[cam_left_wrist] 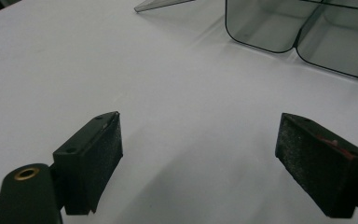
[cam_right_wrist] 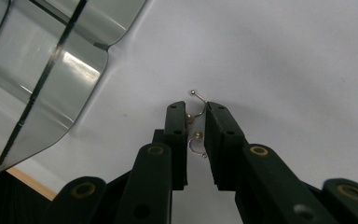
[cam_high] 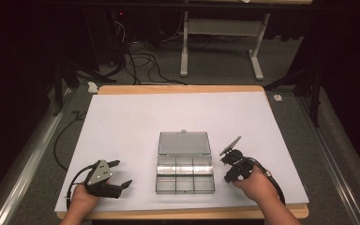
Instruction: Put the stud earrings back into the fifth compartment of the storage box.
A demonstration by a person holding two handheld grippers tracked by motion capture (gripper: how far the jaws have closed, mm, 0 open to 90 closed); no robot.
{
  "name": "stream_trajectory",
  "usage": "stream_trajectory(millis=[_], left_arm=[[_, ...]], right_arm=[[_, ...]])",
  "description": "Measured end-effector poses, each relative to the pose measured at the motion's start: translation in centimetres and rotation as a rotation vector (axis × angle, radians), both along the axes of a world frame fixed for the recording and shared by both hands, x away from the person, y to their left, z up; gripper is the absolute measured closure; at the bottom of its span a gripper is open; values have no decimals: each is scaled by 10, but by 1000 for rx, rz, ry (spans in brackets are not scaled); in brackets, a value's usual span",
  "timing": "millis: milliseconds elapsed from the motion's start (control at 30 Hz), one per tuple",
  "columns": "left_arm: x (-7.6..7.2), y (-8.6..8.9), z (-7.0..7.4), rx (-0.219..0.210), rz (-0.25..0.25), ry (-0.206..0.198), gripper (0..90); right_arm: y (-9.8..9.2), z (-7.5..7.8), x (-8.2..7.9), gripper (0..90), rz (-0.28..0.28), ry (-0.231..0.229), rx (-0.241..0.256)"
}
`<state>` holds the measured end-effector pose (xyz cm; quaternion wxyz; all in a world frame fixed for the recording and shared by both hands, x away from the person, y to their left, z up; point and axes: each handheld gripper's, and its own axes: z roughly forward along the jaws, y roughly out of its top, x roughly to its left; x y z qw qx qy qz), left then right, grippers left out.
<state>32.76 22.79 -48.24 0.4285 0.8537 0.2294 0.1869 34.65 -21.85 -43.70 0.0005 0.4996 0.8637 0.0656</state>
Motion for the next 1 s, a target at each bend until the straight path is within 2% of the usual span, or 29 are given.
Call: stream_trajectory(millis=[100, 167, 200, 1000], left_arm=[[0, 0, 0, 2, -1, 0, 153], [0, 0, 0, 2, -1, 0, 153], [0, 0, 0, 2, 0, 0, 153], [0, 0, 0, 1, 0, 0, 153]], right_arm=[[0, -1, -1, 856, -3, -1, -5], [-1, -1, 0, 859, 14, -4, -1], [0, 0, -1, 860, -3, 6, -2], [7, 21, -4, 863, 30, 1, 30]])
